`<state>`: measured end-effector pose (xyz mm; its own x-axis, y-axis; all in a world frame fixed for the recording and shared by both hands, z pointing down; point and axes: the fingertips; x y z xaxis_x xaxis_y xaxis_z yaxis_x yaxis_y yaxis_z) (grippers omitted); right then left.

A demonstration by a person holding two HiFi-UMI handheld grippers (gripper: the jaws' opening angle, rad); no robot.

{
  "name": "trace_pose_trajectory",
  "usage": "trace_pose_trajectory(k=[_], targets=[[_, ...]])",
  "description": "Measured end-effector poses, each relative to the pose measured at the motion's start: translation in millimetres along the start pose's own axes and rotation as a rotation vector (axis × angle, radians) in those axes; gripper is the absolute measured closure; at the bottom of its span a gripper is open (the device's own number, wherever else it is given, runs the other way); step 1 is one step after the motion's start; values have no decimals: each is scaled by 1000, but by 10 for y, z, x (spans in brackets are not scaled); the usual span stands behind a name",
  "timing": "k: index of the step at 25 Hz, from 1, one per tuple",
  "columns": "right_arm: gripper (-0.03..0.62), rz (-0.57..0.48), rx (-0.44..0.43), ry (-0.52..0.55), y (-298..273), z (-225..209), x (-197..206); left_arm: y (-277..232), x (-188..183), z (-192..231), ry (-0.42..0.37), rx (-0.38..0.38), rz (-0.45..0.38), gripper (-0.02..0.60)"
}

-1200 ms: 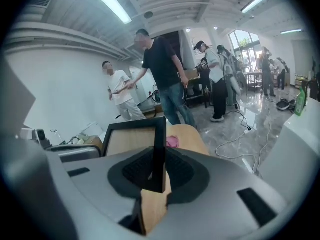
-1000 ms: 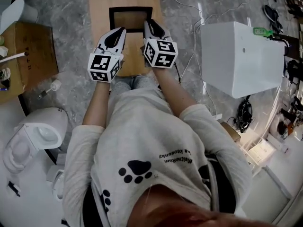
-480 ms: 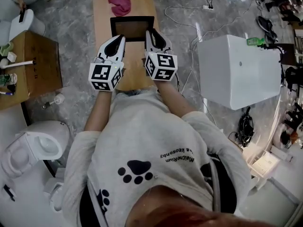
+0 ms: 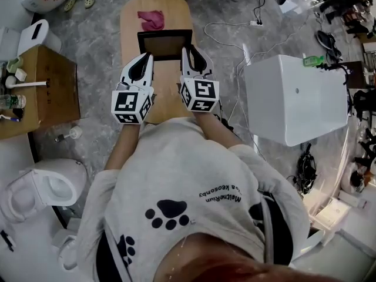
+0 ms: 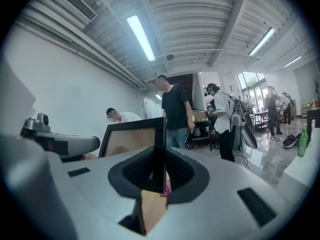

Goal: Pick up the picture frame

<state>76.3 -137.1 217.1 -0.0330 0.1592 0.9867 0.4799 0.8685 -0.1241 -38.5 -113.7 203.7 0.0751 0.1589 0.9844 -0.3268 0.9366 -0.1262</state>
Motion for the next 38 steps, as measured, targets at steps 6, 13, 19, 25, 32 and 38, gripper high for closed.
trace_pose_trajectory(k=[6,13,19,25,32,38], targets=[[519,-29,0,9,124,46,-43,78,-58,-33,2,-4,-16,574],[520,-34,7,3,133,16,-33,89,-23,-90,10,8,-13,574],[520,-28,14,-15,141,-16,17,74,-7,-80,8,5,-10,574],[520,-35,9,-2,172,11,-19,98,-30,-92,-3,-11,-20,574],[520,-27,1,25,196,39,-39,109,-21,-55,2,-46,-17,574],[520,-24,-8,35,187,68,-79,99,-41,-77,-3,-60,-11,574]])
Point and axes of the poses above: the fingertips, and each gripper's own axes: y backward along the fingers, z to its left, x out of its underside, and after that the axes turned 13 degrees about -x, right-handed
